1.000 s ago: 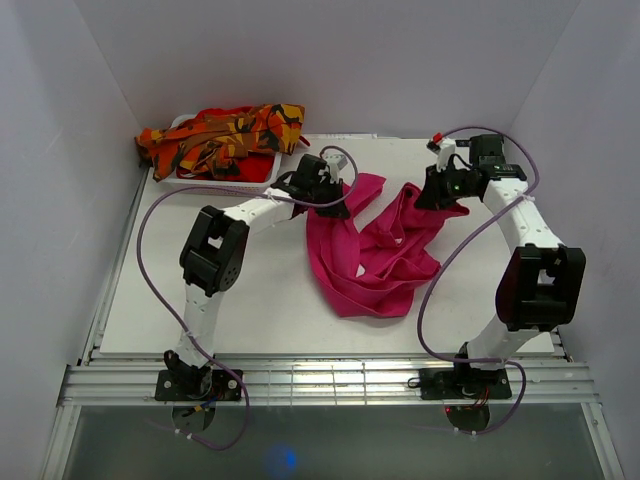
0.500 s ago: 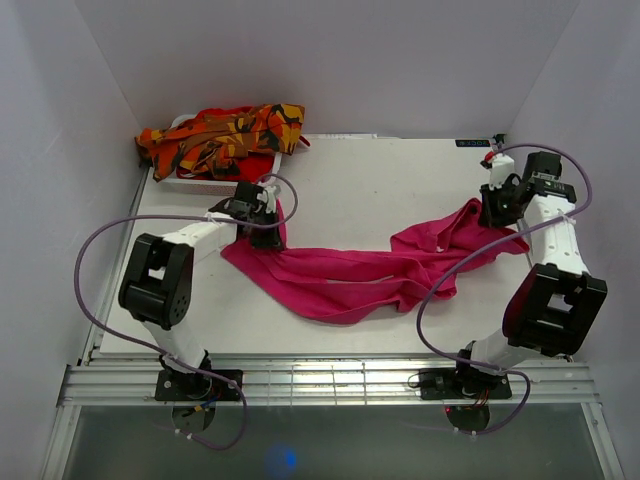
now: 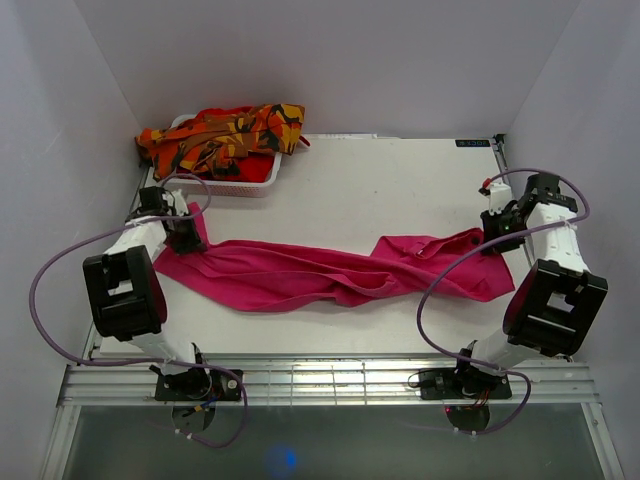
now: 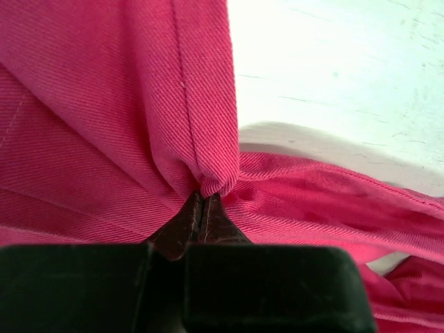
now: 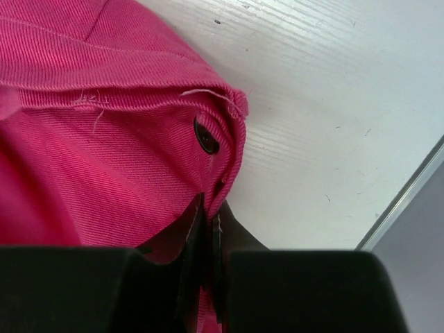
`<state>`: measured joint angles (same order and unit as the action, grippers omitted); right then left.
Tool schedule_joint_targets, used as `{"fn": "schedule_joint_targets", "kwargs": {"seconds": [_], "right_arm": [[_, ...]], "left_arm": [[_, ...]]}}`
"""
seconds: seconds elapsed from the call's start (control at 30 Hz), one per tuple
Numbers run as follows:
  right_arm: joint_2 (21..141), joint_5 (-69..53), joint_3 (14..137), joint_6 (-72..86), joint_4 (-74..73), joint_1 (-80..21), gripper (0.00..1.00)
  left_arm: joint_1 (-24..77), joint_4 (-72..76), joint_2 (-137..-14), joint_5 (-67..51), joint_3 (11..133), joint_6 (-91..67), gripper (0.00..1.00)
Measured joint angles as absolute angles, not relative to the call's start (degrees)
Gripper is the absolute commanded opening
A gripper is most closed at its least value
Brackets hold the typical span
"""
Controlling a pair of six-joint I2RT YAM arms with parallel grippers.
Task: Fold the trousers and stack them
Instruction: Flatten the trousers out
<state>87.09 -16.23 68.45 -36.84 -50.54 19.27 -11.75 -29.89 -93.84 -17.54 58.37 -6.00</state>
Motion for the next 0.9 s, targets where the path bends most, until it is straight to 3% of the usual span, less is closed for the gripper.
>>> {"fn": "schedule_joint_targets", "kwargs": {"seconds": [0.13,0.3,0.53,0.6,0.67,0.7,0.77,0.8,0.9], "right_arm": [[87.61,-16.43,68.42,-36.6,-50.7,19.53,0.08],[88.62,-16.6,68.1,-36.27,-50.68,21.12,0.08],[90.13,-15.03,66.92,-36.07,-50.39,23.14,0.1],[90.52,-14.92,66.96,-35.88,-50.41,23.18,0.26],[91.83,-14.94,67.94,-35.59,-51.22,23.18,0.45],[92.71,-14.96,68.84,-35.83,-51.48,23.18,0.66],[94.67,-15.57,71.37,-35.79,-52.49,23.18,0.91],[95.39,-16.23,72.79,-35.88,-53.04,23.07,0.98],[96.12,-17.96,76.77,-36.62,-54.48,22.0,0.95]], "left_arm": [[-17.26,-30.15,-93.62,-21.02,58.5,-2.72,0.0],[-21.26,-30.11,-88.51,-33.71,56.71,6.46,0.0],[-21.82,-48.4,-80.25,-50.13,55.51,46.24,0.0],[-21.61,-55.55,-78.06,-50.11,52.62,60.66,0.01],[-21.56,-62.02,-75.16,-48.42,48.58,72.97,0.16],[-21.56,-63.57,-73.34,-47.4,46.48,77.3,0.21],[-21.56,-67.66,-67.7,-44.58,41.93,86.54,0.33],[-21.56,-69.19,-64.29,-43.64,40.14,90.41,0.36],[-21.47,-72.14,-55.18,-43.27,38.17,95.26,0.47]]}}
